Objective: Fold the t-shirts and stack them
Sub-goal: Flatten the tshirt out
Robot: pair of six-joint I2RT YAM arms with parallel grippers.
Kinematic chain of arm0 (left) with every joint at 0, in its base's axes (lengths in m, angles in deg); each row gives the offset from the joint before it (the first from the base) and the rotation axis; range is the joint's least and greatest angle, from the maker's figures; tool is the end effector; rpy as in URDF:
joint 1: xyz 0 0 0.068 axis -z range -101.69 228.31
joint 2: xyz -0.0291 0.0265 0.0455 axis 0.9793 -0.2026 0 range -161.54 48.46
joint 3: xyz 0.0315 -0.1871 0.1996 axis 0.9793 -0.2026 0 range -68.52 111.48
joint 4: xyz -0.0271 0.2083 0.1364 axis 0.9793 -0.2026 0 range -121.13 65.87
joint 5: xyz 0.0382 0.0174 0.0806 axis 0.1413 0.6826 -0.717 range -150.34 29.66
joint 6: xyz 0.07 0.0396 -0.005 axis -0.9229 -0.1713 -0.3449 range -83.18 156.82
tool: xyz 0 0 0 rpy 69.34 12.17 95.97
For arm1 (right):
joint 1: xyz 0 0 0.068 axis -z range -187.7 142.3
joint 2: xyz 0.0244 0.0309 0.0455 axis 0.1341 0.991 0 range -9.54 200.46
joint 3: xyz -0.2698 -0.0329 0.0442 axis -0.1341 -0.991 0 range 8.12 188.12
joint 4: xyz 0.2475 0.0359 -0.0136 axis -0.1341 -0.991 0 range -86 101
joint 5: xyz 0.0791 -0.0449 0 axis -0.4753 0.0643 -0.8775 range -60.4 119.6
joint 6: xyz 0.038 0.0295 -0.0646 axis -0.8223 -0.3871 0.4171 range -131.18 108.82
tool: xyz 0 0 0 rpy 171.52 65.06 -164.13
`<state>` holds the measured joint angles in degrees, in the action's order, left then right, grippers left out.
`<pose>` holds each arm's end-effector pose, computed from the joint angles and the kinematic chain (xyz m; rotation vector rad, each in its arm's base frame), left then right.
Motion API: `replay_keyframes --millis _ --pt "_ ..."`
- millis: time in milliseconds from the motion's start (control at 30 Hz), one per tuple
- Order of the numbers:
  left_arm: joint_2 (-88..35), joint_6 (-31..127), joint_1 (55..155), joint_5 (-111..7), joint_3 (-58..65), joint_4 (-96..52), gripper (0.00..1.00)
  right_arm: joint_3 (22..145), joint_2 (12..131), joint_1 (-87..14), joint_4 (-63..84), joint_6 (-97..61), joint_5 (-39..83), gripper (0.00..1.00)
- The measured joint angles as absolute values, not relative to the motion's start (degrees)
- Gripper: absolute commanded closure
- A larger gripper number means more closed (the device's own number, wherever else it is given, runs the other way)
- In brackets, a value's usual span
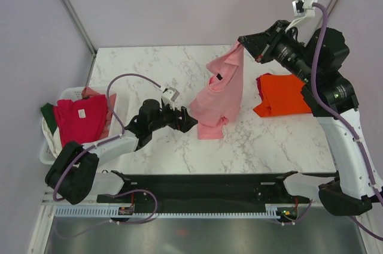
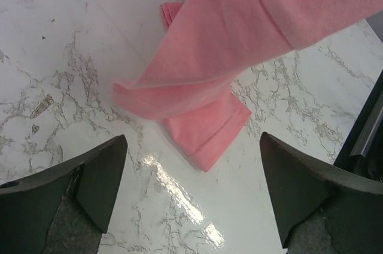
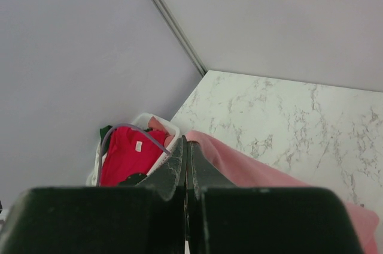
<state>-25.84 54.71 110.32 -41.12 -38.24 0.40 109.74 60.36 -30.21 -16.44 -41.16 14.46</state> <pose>0.2330 -0.1727 0.2047 0.4794 1.9389 -0.8958 0.2112 0.1071 0.5481 -0.1208 1.5666 0.9264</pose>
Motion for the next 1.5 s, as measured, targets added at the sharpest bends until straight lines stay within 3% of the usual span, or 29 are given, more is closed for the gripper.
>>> replay_keyframes --millis 400,933,1267,1500 --pt "-21.4 52.9 110.3 -39.9 -42.3 3.1 0.00 108.7 58.3 -30.2 -16.9 -40.7 9.9 0.98" --pt "-16.6 51.2 111.8 -34.5 -44.6 6.4 0.02 100.8 46.9 -30.2 -19.5 -36.5 13.6 0.97" --pt "-21.2 48.9 120.2 -33.2 -43.9 6.8 0.12 99.5 46.1 -30.2 -20.3 -35.9 15.2 0.98" --pt "-23.8 46.7 125.5 -34.8 -41.5 6.4 0.13 99.5 49.3 -30.2 -20.4 -36.0 16.8 0.99"
